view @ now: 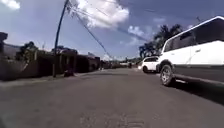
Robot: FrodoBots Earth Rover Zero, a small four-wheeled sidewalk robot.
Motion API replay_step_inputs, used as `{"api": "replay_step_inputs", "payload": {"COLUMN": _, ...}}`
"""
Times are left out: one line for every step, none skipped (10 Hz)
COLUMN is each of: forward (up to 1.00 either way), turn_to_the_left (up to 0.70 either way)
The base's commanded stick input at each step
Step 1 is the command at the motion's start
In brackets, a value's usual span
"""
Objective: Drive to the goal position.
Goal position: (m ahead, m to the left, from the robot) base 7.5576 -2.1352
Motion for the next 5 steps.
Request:
{"api": "replay_step_inputs", "payload": {"forward": 0.45, "turn_to_the_left": 0.0}}
{"api": "replay_step_inputs", "payload": {"forward": 0.45, "turn_to_the_left": 0.0}}
{"api": "replay_step_inputs", "payload": {"forward": 0.45, "turn_to_the_left": 0.0}}
{"api": "replay_step_inputs", "payload": {"forward": 0.45, "turn_to_the_left": 0.0}}
{"api": "replay_step_inputs", "payload": {"forward": 0.45, "turn_to_the_left": 0.0}}
